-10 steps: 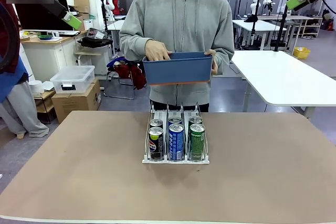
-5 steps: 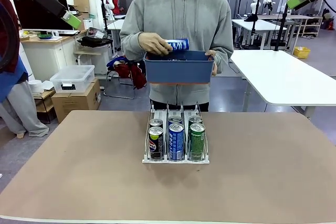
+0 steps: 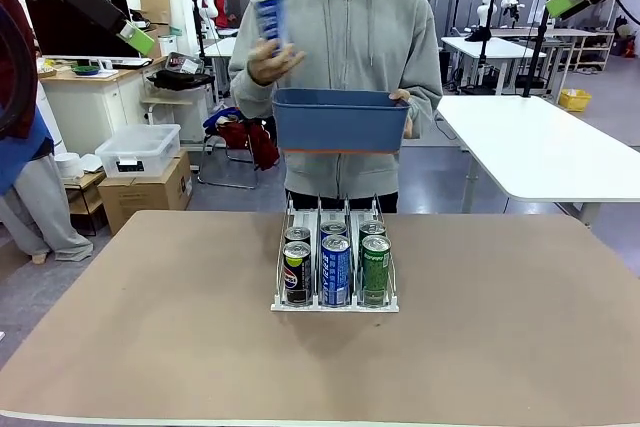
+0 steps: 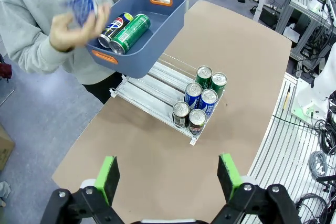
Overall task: Fill the beverage cans into the dispenser.
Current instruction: Pick up the Ionic drink handed by the human.
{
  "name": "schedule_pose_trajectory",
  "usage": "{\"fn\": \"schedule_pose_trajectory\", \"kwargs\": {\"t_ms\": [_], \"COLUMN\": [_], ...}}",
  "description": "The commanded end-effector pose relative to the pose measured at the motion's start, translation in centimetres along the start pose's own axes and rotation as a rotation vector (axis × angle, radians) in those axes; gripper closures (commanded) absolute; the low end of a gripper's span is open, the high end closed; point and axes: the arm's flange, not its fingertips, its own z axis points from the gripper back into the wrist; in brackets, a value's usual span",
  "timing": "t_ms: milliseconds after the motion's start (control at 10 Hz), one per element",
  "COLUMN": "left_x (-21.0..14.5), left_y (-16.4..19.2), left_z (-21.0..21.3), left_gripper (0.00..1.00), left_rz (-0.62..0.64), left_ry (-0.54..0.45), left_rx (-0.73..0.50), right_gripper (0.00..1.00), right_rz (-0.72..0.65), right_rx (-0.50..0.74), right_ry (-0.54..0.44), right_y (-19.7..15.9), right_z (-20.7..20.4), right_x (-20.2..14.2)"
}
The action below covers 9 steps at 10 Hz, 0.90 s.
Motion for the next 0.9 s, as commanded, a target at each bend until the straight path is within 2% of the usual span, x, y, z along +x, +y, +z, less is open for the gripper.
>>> {"fn": "schedule_pose_trajectory", "kwargs": {"t_ms": [0,800], "left_x": [0.07,0.0], "left_y": [-0.03,0.69], "left_z": [0.06,-0.37], "left_gripper": [0.0,0.0], "left_rz": [0.006,-0.013], "left_ry": [0.004,0.001], "left_rx": [0.013,0.014], "right_gripper": [0.0,0.0], "right_rz": [-0.001,-0.001], "right_rx": [0.0,0.0], "right_ry": [-0.001,-0.001], "right_y": [0.02,0.02], "right_z": [0.04,0.04], "right_x": [0.0,0.0]}}
